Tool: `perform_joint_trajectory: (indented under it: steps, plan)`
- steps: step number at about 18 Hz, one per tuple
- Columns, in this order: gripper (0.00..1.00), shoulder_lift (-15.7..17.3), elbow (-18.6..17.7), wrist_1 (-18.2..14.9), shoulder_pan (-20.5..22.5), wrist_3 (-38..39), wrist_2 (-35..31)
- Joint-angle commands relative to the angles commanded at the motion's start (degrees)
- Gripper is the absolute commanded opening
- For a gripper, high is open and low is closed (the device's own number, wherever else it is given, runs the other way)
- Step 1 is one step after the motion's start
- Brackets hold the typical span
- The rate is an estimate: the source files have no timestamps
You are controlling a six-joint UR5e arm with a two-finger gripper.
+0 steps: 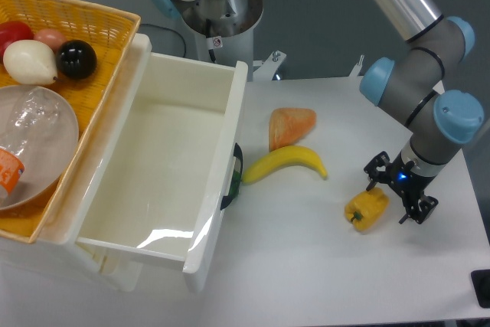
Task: Pick up the yellow pepper
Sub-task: 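Lower the gripper around the yellow pepper's body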
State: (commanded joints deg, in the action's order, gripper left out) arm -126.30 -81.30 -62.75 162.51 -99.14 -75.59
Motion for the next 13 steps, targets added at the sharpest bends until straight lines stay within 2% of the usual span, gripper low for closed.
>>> perform_joint_trajectory:
  steps: [13]
  plan:
    - [1.0, 0.7, -2.9, -0.1, 0.1, -0.1, -0.4]
